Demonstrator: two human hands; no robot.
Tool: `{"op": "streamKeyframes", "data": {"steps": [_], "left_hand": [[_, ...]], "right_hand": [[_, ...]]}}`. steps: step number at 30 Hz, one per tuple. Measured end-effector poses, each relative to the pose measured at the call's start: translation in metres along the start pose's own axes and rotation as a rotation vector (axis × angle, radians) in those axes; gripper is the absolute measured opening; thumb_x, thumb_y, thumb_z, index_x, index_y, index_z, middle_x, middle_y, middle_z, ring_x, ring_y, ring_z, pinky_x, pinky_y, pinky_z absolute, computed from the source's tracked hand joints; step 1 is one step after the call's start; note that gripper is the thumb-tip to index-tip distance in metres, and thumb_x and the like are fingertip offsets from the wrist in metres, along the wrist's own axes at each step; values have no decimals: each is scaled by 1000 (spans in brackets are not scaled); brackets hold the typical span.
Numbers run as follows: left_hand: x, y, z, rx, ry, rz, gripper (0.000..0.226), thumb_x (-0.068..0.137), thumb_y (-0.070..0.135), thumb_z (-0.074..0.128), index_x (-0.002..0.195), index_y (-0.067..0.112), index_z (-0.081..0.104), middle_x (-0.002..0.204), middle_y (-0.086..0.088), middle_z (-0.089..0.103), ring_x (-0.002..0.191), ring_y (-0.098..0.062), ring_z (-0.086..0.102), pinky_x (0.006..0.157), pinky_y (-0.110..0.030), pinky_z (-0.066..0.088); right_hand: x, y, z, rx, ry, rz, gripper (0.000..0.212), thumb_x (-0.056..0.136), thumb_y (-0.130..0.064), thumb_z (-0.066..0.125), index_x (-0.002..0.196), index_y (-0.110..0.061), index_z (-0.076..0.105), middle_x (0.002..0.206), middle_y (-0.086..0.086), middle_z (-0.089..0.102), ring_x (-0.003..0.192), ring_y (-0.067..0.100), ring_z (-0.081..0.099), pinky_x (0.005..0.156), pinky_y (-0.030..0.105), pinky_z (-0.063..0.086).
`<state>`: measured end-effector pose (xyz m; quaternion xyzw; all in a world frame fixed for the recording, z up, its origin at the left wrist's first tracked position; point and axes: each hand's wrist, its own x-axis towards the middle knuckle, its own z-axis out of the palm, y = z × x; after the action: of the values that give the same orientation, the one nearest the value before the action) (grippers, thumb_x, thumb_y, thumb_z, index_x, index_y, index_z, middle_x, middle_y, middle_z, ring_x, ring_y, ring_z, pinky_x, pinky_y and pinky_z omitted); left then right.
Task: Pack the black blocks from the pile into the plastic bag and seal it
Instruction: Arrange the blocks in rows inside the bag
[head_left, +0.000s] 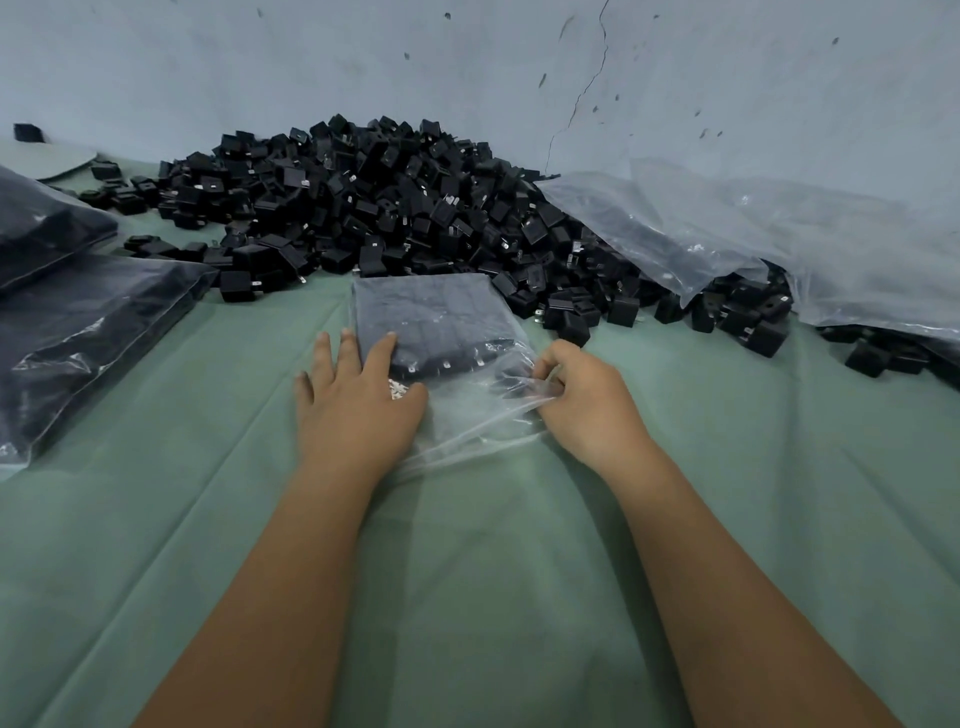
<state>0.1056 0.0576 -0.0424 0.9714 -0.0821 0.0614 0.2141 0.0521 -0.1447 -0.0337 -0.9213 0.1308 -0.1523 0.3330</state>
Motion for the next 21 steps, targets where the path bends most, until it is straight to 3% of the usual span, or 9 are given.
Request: {"op": "streamKeyframes", "data": {"steps": [2,6,10,16,19,21], "left_hand": [[0,1,0,3,-5,-1,65,95,48,40,154,38,15,165,-4,1,151,-22,-11,120,-46,-3],[-1,1,0,2,-6,-12,64,95,48,39,154,38,15,165,-3,1,151,-22,-10,120,-46,-3],[-1,1,0,-1,-5,-14,64,94,48,39,154,38,16,165,-2,2,151,-21,-10,120,-45,-2],[-4,5,-3,34,-6,-15,63,95,46,39,153,36,18,165,-3,2,151,-23,-10,121,-49,-1],[-5,15,-7,112,112,105,58,93,35,43,150,34,28,165,-1,3,151,-22,-11,118,-54,-6],[-2,28,-10,81,178,237,56,93,27,45,148,34,34,164,4,11,151,-19,-7,119,-49,-6]], "right_hand": [[3,-4,0,-51,20,23,21,83,-8,58,90,-25,48,77,2,60,68,23,58,60,40,50],[7,-12,4,-201,86,79,16,85,-20,57,98,-22,48,76,-3,54,67,19,52,51,29,35],[9,-16,6,-257,94,111,28,74,-18,55,101,-21,48,75,-4,54,64,16,50,49,26,29],[10,-13,5,-194,54,46,53,66,-40,65,117,-43,49,84,-11,56,72,14,56,51,22,31],[15,-12,7,-196,65,23,47,69,-47,70,112,-42,52,94,-10,51,73,12,53,51,21,29],[17,-11,10,-186,83,6,44,68,-46,72,107,-40,52,93,-10,46,72,10,49,50,22,27]]}}
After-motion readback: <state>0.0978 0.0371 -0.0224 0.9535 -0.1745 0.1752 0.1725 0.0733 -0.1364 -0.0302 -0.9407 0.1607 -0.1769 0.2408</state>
